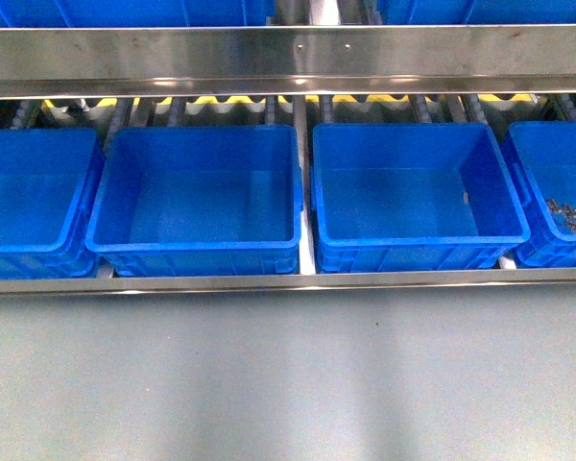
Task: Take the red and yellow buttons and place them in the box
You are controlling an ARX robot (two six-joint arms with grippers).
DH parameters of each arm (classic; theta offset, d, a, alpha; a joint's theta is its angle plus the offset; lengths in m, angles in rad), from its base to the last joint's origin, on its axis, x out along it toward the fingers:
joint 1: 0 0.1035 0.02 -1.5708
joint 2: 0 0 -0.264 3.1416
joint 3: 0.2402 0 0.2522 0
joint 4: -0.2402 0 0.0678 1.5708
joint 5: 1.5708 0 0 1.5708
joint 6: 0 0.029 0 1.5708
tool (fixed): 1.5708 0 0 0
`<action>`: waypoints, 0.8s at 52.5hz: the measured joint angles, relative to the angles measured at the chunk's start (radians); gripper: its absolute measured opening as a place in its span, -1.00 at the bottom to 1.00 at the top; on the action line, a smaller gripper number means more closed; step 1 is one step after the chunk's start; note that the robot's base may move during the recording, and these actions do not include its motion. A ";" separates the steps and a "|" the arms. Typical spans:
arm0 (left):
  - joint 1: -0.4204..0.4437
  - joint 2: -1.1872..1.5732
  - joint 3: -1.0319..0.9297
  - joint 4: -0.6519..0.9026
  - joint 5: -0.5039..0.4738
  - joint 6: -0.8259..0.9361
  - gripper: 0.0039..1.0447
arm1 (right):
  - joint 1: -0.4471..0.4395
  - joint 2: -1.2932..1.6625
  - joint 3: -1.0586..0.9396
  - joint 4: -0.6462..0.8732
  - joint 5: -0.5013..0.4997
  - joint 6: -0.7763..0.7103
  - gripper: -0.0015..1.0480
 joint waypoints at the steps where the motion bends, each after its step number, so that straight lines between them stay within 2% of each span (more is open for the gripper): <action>1: -0.001 0.000 0.000 -0.001 0.000 0.001 -0.40 | 0.011 0.004 0.002 0.001 0.000 0.002 0.86; 10: -0.003 0.000 0.009 -0.011 -0.004 0.004 -0.40 | 0.078 0.014 0.002 0.016 0.001 0.003 0.86; 24: -0.007 0.019 0.078 -0.032 -0.012 0.014 -0.40 | 0.109 0.016 0.002 0.016 0.010 0.006 0.86; 42: -0.026 0.056 0.128 -0.064 -0.019 0.037 -0.40 | 0.198 0.013 0.001 0.002 0.043 0.010 0.86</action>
